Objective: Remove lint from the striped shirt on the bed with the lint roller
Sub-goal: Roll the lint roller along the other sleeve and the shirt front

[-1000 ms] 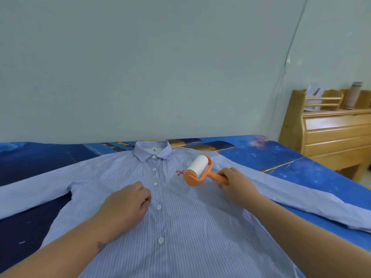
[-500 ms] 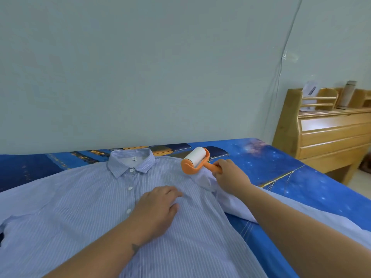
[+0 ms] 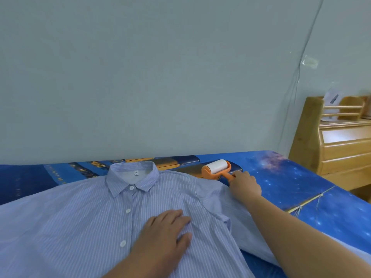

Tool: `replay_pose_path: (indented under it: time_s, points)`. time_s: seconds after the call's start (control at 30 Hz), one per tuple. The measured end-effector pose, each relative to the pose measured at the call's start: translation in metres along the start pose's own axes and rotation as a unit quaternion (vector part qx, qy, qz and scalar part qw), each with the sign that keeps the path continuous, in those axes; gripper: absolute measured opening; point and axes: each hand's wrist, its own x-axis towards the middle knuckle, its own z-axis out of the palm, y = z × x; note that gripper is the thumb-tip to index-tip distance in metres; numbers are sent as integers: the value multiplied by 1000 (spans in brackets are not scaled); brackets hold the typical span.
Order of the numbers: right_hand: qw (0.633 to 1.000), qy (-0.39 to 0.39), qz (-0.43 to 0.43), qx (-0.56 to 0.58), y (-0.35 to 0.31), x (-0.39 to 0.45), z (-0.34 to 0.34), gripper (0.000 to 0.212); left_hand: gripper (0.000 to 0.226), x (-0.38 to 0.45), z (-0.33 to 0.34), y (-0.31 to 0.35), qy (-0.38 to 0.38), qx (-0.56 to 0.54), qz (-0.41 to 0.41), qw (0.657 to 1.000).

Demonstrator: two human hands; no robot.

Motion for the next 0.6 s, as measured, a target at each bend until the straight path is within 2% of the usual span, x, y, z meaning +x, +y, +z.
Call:
replay_pose_path:
  time_s: [0.3, 0.4, 0.5, 0.6]
  points:
    - [996, 62, -25, -62, -7, 1, 14, 27, 50, 1, 3, -1, 3, 23, 2, 1000]
    - [994, 76, -44, -59, -8, -1, 11, 31, 50, -1, 3, -1, 4, 14, 0, 1000]
    - [991, 98, -90, -31, -21, -8, 0, 36, 48, -2, -2, 1, 3, -5, 6, 1000]
    - [987, 57, -131, 77, -39, -28, -13, 33, 42, -5, -12, 4, 20, -49, 2, 999]
